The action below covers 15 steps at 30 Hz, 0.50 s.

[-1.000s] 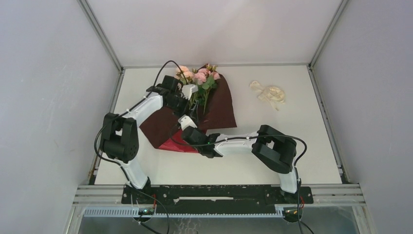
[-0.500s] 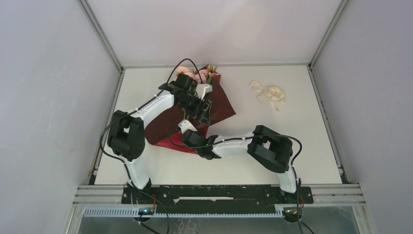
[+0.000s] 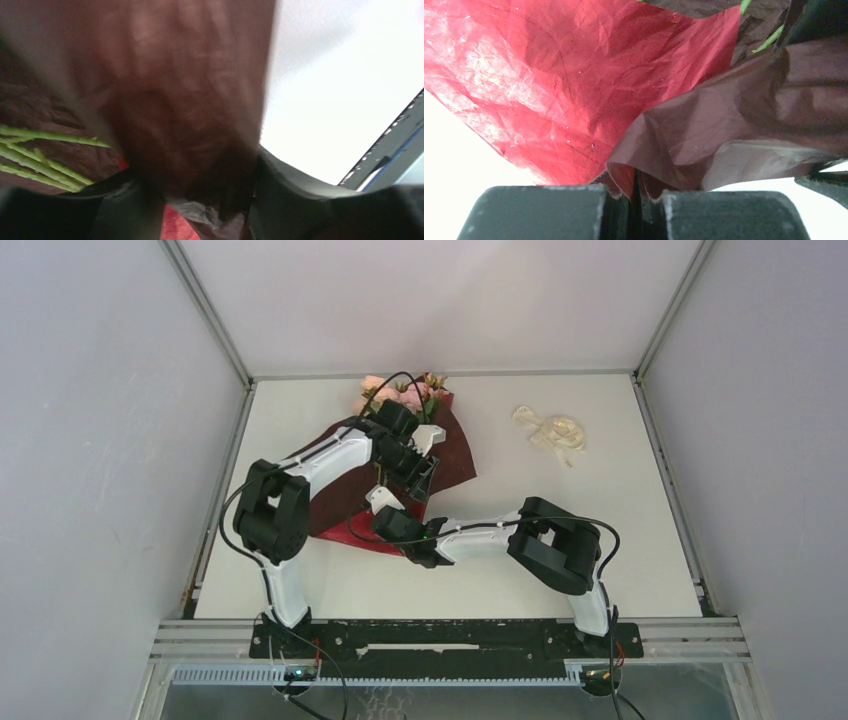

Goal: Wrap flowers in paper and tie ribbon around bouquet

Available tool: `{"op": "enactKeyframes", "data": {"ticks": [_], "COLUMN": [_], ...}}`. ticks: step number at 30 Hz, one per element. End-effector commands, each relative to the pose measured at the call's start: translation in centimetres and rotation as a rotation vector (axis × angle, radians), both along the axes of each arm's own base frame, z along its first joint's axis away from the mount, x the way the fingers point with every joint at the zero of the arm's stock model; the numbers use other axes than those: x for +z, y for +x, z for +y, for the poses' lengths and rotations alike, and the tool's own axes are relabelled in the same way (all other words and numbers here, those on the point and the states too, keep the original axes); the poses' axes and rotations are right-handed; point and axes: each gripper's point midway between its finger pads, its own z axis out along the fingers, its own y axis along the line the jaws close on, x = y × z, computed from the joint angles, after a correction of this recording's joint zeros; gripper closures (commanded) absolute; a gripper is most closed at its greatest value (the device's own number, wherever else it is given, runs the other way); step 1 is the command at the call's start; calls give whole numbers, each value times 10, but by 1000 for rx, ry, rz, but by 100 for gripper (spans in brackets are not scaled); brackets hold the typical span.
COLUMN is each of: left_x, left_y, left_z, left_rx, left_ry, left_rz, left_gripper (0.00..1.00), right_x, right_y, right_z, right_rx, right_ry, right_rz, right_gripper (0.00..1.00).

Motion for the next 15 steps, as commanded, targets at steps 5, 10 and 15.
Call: {"op": "enactKeyframes", "data": {"ticks": [5, 10, 15], "left_x": [13, 9, -9], "left_y": [-10, -1, 7], "left_z": [-8, 5, 17], "left_rx": [-32, 16, 91], "left_ry": [-55, -38, -54], "left_rz": [37, 41, 102], "left_gripper": [73, 93, 94], "right_x": [-26, -25, -16], "right_y": [-11, -11, -13], "right_z": [-25, -26, -25], "right_rx": [13, 17, 33], "right_ry": [-137, -146, -137], "right_rz": [43, 42, 47], "right_gripper": [92, 88, 73]}}
